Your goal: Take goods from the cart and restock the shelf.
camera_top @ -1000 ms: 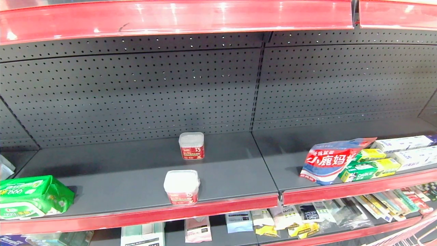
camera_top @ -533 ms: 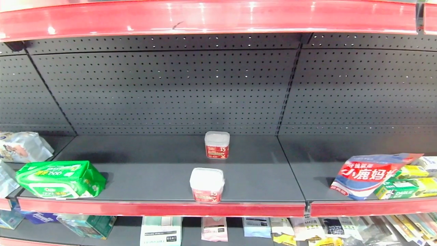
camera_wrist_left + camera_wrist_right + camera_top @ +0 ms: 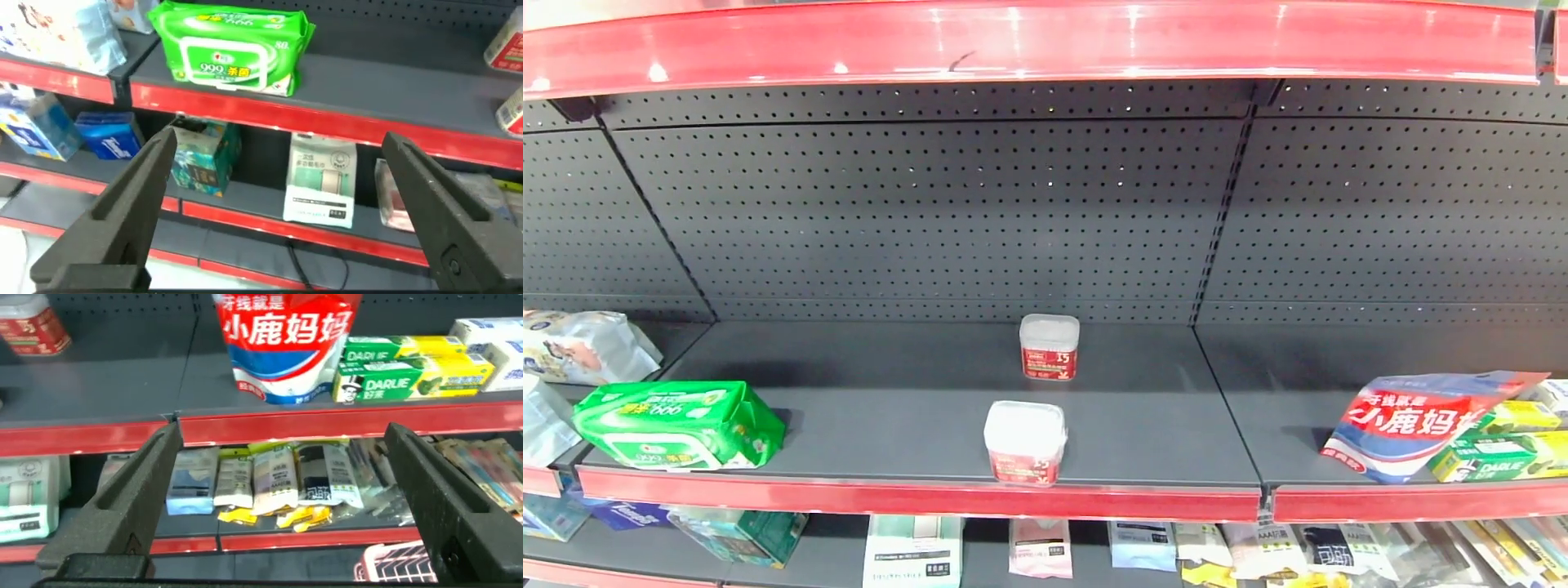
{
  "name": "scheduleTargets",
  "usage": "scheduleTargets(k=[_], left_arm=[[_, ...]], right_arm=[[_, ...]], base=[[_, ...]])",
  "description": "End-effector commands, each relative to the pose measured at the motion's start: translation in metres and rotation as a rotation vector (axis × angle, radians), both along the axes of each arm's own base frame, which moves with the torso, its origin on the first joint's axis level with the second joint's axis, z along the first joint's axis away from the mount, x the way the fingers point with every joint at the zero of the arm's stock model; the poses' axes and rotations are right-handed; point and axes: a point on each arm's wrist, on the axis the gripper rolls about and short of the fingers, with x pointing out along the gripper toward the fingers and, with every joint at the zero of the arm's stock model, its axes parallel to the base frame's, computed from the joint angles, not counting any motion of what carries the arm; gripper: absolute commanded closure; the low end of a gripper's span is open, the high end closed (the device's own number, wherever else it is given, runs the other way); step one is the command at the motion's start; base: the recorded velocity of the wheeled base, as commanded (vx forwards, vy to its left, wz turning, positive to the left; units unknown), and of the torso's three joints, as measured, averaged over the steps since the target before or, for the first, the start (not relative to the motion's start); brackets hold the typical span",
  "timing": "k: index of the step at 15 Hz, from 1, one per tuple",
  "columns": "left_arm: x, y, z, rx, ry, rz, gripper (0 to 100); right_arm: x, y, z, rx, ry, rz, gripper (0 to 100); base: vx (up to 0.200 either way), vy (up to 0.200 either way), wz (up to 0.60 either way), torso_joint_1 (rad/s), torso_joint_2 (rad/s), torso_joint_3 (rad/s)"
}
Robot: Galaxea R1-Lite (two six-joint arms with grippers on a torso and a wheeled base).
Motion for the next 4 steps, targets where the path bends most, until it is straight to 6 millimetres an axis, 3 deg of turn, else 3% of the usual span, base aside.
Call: scheduleTargets(k=[1, 4], left_arm=[[0.0003, -0.0001, -0.0003, 0.01, 0.005, -0.001, 0], [0.0005, -0.0003, -0.0002, 0.025, 0.005, -0.009, 0]], right_arm=[[0.0001, 0.0, 0.0, 0.0, 0.001, -0.001, 0], [0.0001, -0.0001, 0.0, -0.002, 0.002, -0.004, 0]], base=[[0.0, 0.0, 0.0, 0.0, 0.0, 0.0], [0.0, 0.0, 0.0, 0.0, 0.0, 0.0]])
